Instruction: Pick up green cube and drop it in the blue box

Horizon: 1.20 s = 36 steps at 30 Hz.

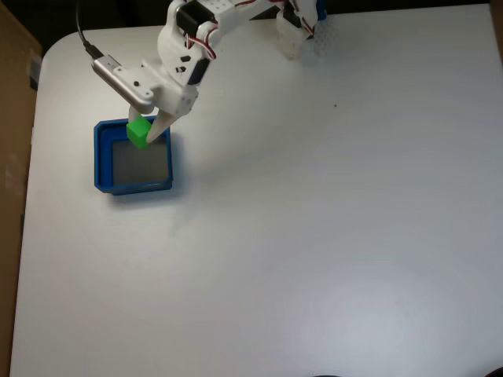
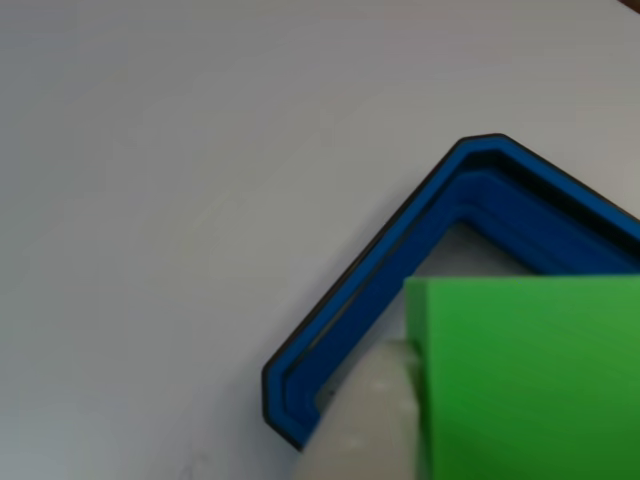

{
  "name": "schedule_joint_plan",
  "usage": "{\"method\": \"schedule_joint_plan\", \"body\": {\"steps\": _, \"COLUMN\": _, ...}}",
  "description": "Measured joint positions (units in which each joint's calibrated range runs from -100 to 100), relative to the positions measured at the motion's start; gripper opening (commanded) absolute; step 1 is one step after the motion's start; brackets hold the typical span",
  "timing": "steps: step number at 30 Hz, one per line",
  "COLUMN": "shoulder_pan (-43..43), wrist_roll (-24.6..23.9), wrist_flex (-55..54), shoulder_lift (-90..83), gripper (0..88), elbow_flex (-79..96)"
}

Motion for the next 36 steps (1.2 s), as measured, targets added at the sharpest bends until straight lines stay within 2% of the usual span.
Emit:
{"method": "schedule_joint_plan", "body": {"steps": 5, "shoulder_pan": 2.70, "wrist_roll": 0.00, "wrist_flex": 0.00, "shoulder_lift": 2.75, "gripper": 0.5, "elbow_flex": 0.00}}
{"method": "schedule_joint_plan", "body": {"steps": 16, "shoulder_pan": 2.70, "wrist_roll": 0.00, "wrist_flex": -0.33, "shoulder_lift": 11.65, "gripper": 0.5, "elbow_flex": 0.00}}
{"method": "schedule_joint_plan", "body": {"steps": 26, "shoulder_pan": 2.70, "wrist_roll": 0.00, "wrist_flex": -0.33, "shoulder_lift": 11.82, "gripper": 0.5, "elbow_flex": 0.00}}
{"method": "schedule_joint_plan", "body": {"steps": 36, "shoulder_pan": 3.98, "wrist_roll": 0.05, "wrist_flex": -6.69, "shoulder_lift": 14.32, "gripper": 0.6, "elbow_flex": 0.00}}
